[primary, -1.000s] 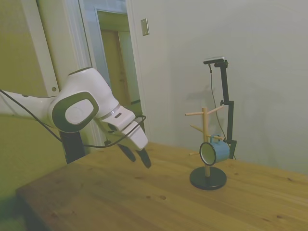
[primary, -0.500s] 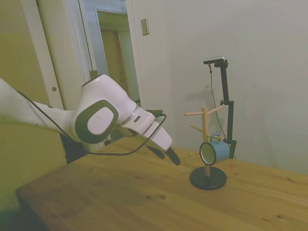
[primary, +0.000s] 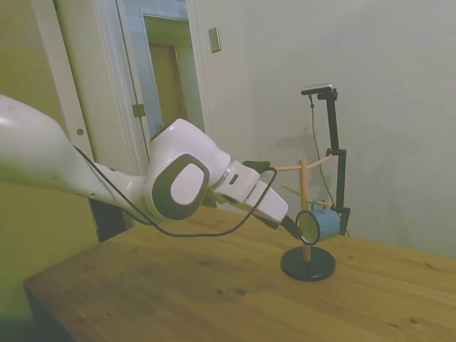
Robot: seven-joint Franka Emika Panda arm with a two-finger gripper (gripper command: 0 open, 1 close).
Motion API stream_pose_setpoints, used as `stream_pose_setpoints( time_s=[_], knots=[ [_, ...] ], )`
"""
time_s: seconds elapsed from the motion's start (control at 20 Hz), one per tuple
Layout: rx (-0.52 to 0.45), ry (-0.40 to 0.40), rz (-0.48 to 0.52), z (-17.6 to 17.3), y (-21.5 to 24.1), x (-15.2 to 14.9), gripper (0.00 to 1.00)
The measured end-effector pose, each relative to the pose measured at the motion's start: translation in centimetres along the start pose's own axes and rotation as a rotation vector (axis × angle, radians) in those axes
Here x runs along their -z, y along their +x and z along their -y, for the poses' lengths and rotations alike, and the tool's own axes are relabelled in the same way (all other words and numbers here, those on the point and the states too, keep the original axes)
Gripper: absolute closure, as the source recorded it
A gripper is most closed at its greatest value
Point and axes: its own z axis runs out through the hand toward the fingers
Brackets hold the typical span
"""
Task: Unload the mug
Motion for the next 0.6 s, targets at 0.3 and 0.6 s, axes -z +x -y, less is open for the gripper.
stream_pose_setpoints(
  time_s=[0.3,0.6],
  knots=[
    [-0.022,0.029,-0.044,0.2,2.2,-3.9,0.0],
    [-0.024,0.031,-0.027,0.9,1.7,-6.9,0.0]
  ],
)
